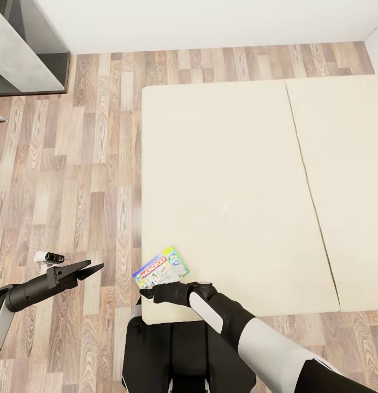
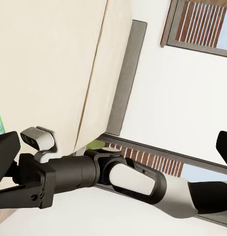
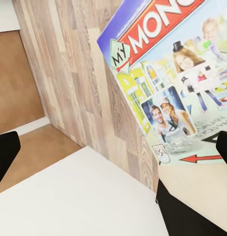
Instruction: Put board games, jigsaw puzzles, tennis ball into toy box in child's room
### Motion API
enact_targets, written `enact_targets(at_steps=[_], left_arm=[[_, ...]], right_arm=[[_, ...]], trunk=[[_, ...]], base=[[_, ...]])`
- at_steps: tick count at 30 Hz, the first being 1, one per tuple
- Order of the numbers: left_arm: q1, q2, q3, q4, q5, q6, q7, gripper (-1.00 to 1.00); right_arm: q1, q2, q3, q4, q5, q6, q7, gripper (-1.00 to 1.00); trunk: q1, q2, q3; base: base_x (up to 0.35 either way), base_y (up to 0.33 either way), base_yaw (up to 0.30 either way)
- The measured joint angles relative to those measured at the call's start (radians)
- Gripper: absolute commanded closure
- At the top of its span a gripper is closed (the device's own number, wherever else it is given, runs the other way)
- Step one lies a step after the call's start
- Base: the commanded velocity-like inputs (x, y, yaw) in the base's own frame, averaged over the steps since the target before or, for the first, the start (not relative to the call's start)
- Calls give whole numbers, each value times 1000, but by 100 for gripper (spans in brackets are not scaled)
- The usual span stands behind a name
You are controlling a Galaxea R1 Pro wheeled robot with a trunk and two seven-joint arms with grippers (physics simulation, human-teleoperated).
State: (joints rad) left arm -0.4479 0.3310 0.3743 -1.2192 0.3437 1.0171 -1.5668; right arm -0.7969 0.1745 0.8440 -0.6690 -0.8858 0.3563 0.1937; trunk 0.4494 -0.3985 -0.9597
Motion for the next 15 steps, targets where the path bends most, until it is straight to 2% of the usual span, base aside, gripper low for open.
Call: enact_targets(at_steps=[15], left_arm=[[0, 0, 0, 0, -2, 0, 0, -100]], right_arm=[[0, 0, -8, 12, -4, 12, -4, -100]], trunk=[[0, 0, 0]], base=[[0, 0, 0]])
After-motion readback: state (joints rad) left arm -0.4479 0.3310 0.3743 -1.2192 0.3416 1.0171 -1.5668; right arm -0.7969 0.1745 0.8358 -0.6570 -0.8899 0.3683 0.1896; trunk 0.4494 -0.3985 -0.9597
